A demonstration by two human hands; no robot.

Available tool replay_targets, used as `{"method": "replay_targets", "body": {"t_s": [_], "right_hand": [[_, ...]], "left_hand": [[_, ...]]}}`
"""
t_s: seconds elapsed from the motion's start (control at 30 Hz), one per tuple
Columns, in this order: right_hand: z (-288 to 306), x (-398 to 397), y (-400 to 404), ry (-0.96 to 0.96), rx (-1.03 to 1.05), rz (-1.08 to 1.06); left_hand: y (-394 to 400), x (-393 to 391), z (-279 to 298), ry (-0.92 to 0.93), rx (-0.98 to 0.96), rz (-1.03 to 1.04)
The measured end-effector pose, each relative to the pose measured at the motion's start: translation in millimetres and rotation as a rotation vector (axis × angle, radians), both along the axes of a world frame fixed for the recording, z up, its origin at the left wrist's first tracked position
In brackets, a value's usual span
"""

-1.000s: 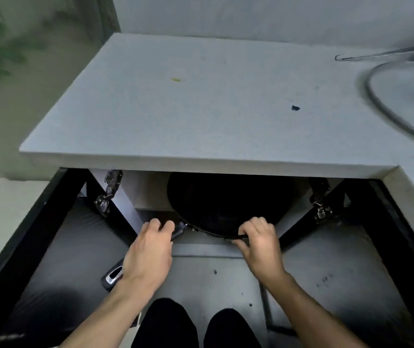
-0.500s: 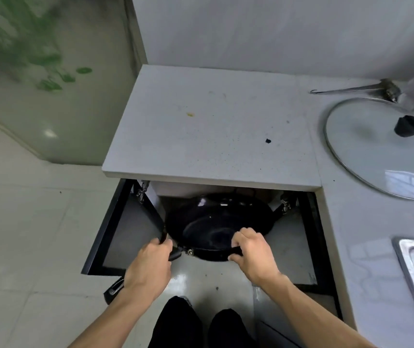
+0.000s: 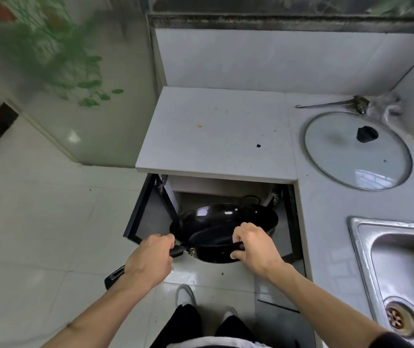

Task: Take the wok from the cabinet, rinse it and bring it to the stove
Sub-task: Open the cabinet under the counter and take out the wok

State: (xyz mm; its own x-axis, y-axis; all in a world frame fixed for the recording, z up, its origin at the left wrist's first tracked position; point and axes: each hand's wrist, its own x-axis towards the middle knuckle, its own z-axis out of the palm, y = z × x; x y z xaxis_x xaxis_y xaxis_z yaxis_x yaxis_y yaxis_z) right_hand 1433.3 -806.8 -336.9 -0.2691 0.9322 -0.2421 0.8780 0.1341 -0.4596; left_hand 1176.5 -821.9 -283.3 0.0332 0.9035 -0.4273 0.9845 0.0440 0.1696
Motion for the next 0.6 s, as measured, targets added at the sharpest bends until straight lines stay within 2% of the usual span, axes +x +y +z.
{"method": "replay_targets", "body": {"t_s": [0.27, 0.6], "right_hand": [[52, -28, -20, 0.048, 0.025, -0.11], [102, -109, -54, -0.009, 0.054, -0.41]], "left_hand": [[13, -36, 43, -0.001, 0.011, -0.145], [56, -109, 67, -0.097, 0.091, -0.471]]}}
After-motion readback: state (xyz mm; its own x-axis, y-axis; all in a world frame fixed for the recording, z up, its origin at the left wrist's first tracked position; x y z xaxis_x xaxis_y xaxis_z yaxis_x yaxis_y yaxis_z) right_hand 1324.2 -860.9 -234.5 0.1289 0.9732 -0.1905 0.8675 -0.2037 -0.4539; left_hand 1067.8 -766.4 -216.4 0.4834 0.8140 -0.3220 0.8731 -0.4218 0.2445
